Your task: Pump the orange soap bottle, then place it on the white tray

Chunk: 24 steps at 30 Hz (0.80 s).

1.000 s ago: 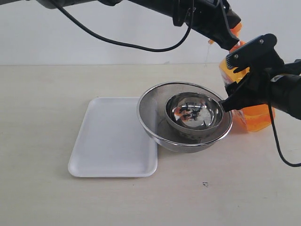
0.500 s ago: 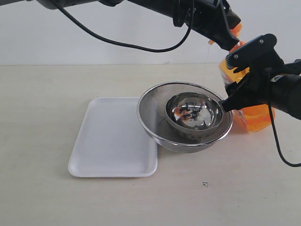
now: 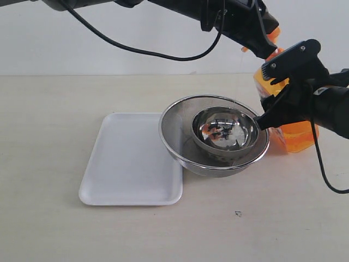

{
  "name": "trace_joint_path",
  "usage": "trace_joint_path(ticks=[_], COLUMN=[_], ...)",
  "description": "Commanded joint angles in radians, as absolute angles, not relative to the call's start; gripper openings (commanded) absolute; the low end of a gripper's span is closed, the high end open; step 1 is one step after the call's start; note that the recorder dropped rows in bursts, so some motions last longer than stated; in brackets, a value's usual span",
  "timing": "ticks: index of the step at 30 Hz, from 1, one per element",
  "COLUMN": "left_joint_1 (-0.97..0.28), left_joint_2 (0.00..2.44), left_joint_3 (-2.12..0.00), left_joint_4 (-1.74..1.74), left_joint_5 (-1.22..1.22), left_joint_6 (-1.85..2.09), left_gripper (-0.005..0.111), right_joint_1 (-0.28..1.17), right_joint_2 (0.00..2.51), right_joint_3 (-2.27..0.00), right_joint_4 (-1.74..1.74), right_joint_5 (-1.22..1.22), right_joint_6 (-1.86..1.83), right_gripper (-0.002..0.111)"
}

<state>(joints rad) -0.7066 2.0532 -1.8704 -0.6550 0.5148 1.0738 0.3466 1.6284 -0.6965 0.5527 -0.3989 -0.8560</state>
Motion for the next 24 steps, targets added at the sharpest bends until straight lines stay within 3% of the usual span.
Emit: trace_joint_path(ticks=[1,24], left_joint_1=[-0.707,-0.707], left_joint_2=[2.057,1.981], left_joint_3=[-1.839,-1.839], left_joint_4=[-0.602,-0.602], left_joint_5=[0.574,0.509], left_joint_6=[1.066,1.073], left_gripper=[0.005,0.005], right_joint_1=[0.348,0.348], right_joint_2=[1.638,1.638], right_joint_3=[-0.691,-0.691], right_joint_4=[0.567,0.567], right_joint_5=[-0.307,-0.301], right_joint_6=[-0.823,-0.823], right_gripper=[0.0,0.0])
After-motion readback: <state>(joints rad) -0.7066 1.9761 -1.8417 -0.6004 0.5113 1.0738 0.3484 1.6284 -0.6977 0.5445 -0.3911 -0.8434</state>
